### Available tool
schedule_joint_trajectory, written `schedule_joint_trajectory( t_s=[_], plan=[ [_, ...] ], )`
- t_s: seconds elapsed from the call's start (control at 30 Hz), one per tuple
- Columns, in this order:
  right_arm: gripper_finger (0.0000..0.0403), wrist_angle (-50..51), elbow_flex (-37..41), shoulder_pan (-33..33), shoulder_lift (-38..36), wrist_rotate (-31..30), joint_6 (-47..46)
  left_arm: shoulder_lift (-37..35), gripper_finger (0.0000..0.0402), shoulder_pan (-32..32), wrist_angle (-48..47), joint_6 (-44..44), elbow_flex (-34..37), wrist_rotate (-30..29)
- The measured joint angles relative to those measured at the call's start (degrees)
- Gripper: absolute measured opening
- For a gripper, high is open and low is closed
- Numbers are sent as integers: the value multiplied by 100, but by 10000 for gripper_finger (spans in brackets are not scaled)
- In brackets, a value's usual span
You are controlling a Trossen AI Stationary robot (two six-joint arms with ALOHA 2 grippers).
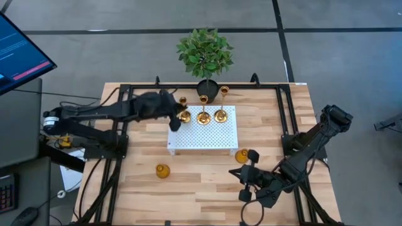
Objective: Pick & Place candle stick holders
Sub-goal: Put the gold candle holder on the shelf
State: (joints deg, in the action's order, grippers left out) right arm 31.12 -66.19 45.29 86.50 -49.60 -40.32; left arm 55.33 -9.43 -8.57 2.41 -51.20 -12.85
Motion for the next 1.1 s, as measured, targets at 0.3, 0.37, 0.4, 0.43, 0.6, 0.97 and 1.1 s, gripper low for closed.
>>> schedule_joint_trajectory(
  t_s=[0.3,0.37,0.4,0.43,0.6,0.97,1.1],
  plan=[
    [0,30,0,-167,0,0,21,369,16,-808,80,146,2,842],
    [0,43,0,-165,0,1,23,444,17,-809,190,147,2,846],
    [0,51,0,-164,0,2,21,479,17,-808,258,138,2,847],
    [0,61,0,-164,0,1,22,503,17,-799,326,129,2,865],
    [0,90,0,-156,0,2,23,553,17,-772,469,137,2,990],
    [0,147,0,-146,0,2,22,542,29,-770,543,387,110,984],
    [0,148,0,-144,0,2,23,533,38,-765,590,459,215,991]
  ],
)
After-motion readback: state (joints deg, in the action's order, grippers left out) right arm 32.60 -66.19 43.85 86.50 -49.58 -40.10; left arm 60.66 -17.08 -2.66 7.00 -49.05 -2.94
